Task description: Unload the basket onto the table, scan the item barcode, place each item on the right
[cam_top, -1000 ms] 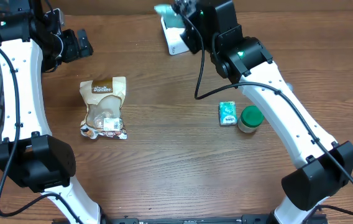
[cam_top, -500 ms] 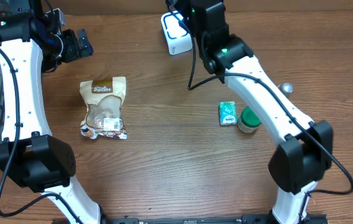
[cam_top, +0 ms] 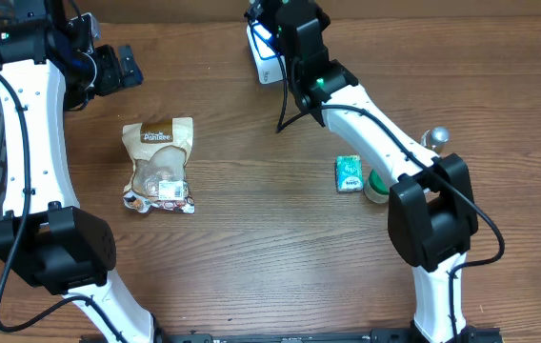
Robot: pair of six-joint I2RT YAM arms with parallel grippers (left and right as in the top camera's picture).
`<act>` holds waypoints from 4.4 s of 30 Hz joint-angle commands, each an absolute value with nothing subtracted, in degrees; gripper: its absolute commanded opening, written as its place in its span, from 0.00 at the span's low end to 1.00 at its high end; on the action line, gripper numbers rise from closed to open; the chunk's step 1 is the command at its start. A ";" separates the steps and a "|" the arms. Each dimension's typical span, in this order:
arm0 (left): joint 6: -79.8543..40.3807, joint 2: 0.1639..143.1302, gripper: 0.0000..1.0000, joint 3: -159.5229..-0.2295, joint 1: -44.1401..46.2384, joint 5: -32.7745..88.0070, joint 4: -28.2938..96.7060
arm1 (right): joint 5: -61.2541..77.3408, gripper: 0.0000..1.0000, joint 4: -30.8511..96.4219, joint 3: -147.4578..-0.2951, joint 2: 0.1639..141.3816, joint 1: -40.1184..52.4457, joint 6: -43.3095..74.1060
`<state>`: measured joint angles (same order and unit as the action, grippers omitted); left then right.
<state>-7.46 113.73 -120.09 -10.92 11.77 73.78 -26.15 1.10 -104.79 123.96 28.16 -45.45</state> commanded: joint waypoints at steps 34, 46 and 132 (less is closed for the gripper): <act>-7.29 113.14 1.00 -120.38 -10.85 11.44 73.84 | -28.18 0.04 9.45 -106.45 131.81 31.88 -45.71; -7.29 113.14 0.99 -120.38 -10.85 11.44 73.84 | -27.81 0.04 13.65 -106.45 131.81 32.88 -45.74; -7.29 113.14 1.00 -120.38 -10.85 11.44 73.84 | 0.08 0.24 40.34 -82.02 113.06 38.20 30.70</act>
<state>-7.46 113.73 -120.09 -10.92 11.77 73.78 0.45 42.33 -84.79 113.58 36.71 26.09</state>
